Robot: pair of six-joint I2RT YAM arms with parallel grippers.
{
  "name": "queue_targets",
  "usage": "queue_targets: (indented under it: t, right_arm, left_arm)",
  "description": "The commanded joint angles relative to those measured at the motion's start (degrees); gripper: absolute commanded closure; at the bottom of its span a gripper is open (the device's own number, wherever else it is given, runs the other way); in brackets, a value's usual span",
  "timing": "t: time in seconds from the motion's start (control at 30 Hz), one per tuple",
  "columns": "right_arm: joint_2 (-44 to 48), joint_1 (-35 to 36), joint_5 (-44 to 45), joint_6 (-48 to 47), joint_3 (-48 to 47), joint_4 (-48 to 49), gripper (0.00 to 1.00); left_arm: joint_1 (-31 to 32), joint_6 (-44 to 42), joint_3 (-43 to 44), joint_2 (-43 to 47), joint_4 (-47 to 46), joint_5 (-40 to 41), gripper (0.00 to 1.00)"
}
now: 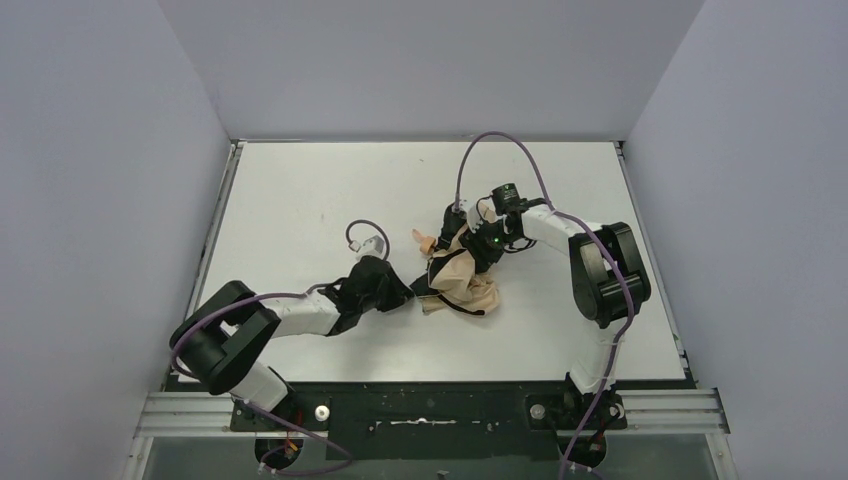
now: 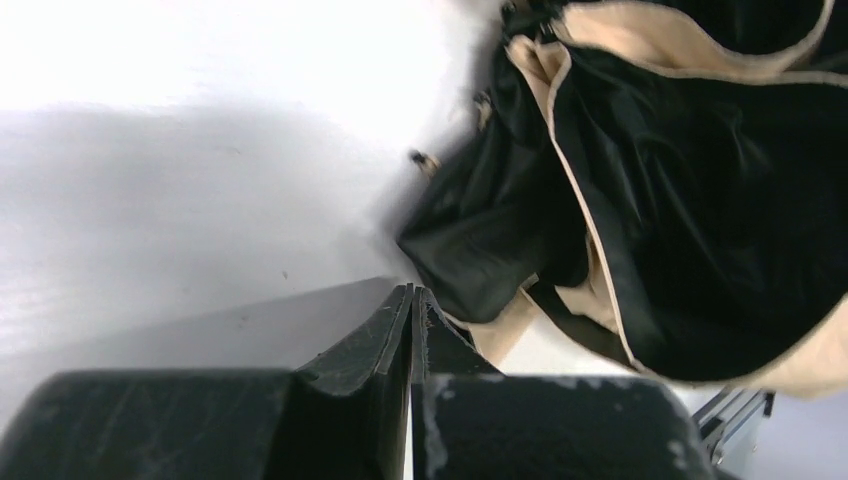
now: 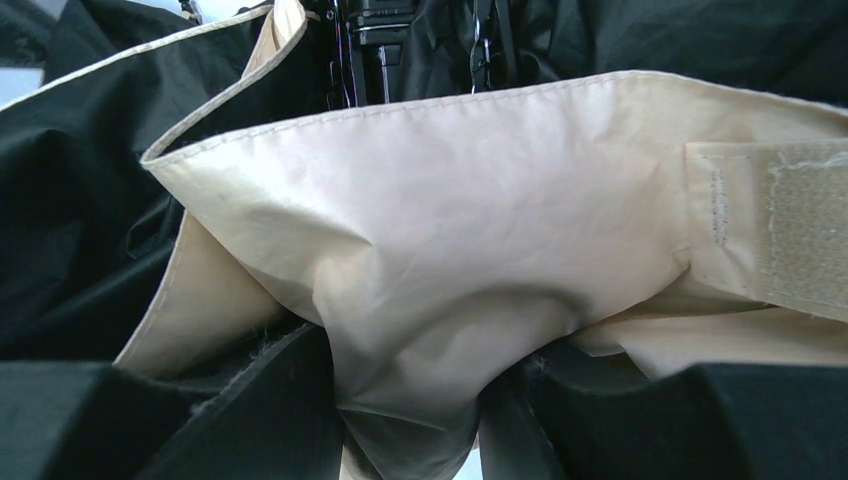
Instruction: Put away the umbrella
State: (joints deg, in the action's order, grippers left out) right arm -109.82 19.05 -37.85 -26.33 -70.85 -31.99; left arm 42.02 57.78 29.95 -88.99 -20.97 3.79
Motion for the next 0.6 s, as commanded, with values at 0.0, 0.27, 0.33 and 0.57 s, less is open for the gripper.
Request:
queue_targets:
  t: [0.0, 0.27, 0.33, 0.57]
  right_arm:
    - [-3.53, -1.09, 10.02, 1.35, 0.98, 1.5, 0.92]
    - [-3.31, -1.12, 9.87, 1.55, 0.96, 1.28, 0.92]
    - [-3.2, -0.98, 10.04, 1.39, 0.91, 1.03, 0.92]
    - [-3.12, -0.71, 10.06, 1.28, 0.72, 0.79, 0.92]
  left_arm:
    - [3.14, -5.35, 3.15, 4.74, 4.91, 0.15, 1.0]
    - [3.4, -5.17, 1.93, 7.22, 7.33, 2.1, 0.94]
    - [3.36, -5.13, 1.25, 8.26, 6.85, 2.38, 0.78]
    - [2.19, -5.22, 1.52, 6.92, 4.4, 3.39, 0.34]
